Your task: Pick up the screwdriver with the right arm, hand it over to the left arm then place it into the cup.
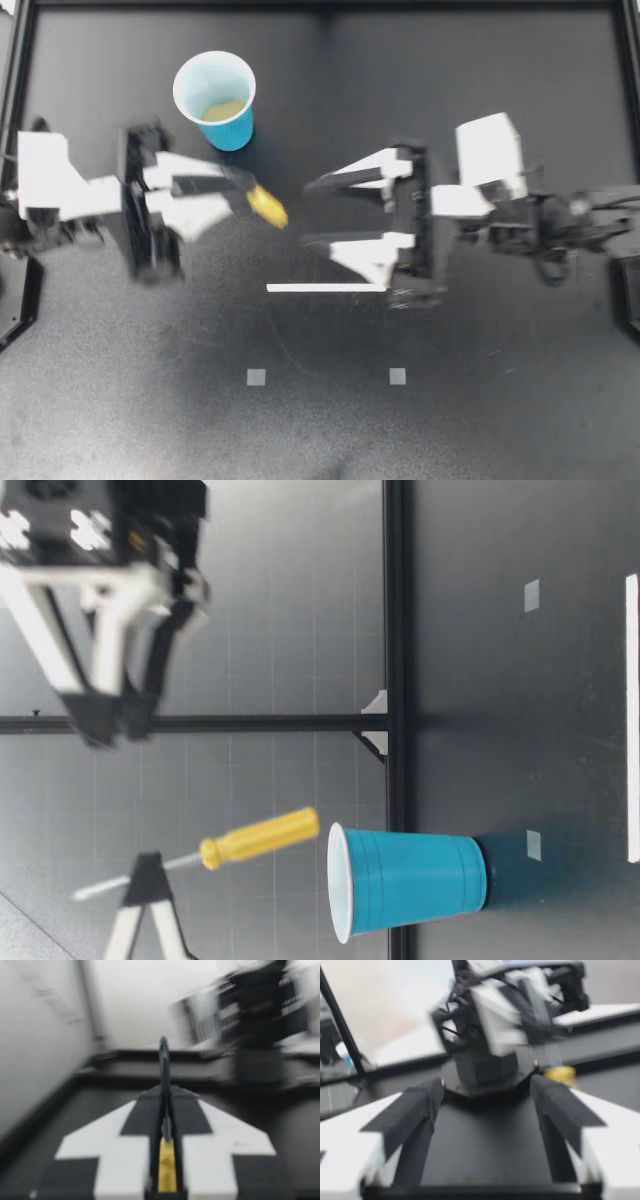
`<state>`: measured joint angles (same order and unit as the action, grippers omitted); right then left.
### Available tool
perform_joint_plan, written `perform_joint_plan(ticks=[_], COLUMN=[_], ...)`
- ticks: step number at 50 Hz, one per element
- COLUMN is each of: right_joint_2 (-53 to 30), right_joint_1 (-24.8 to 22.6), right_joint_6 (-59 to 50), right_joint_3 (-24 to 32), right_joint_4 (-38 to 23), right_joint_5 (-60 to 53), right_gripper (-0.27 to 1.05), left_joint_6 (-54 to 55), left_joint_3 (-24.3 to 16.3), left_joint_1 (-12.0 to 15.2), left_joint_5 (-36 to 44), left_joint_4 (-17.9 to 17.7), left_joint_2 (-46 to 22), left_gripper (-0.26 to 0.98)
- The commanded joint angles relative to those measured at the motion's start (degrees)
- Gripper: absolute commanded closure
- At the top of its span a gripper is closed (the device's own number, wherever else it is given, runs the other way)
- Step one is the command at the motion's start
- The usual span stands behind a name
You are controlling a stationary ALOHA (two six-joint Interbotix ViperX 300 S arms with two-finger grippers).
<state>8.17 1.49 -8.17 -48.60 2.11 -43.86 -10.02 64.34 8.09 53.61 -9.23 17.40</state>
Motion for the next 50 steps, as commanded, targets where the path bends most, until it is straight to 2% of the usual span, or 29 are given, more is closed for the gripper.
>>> perform_joint_plan(ticks=[1, 9, 17, 22, 31, 38, 44, 50], right_joint_2=[4.0, 6.8, 7.3, 7.0, 6.9, 6.9, 6.9, 6.9], right_joint_1=[0.4, 0.4, 0.4, 0.4, 0.4, 0.4, 0.4, 0.4], right_joint_6=[0.1, 0.1, 0.0, 0.1, 0.0, -0.3, -0.3, -0.3], right_joint_3=[-1.1, -3.1, -3.7, -3.7, -3.7, -3.8, -3.8, -3.6], right_joint_4=[0.0, 0.1, 0.1, 0.1, 0.1, 0.1, 0.0, 0.1], right_joint_5=[-1.3, -2.0, -2.1, -2.1, -2.1, -2.1, -2.1, -2.1], right_gripper=[0.08, 0.08, 0.08, 0.08, 0.08, 0.08, 0.08, 0.08], left_joint_6=[-2.5, -8.3, -9.8, -9.8, -8.7, -8.8, -8.9, -8.8], left_joint_3=[0.2, 1.0, 1.0, 0.6, -0.2, -0.5, -0.6, -0.6], left_joint_1=[3.4, 9.8, 15.0, 17.3, 17.8, 17.8, 17.8, 17.8], left_joint_5=[0.1, 0.1, 0.1, 0.1, 0.4, 0.4, 0.2, 0.0], left_joint_4=[-2.5, -6.0, -6.5, -6.5, -6.5, -6.6, -6.6, -6.5], left_joint_2=[1.7, 2.4, 1.3, -0.4, -4.2, -4.6, -4.6, -4.6], left_gripper=[0.7, 0.7, 0.7, 0.7, 0.7, 0.66, 0.53, 0.35])
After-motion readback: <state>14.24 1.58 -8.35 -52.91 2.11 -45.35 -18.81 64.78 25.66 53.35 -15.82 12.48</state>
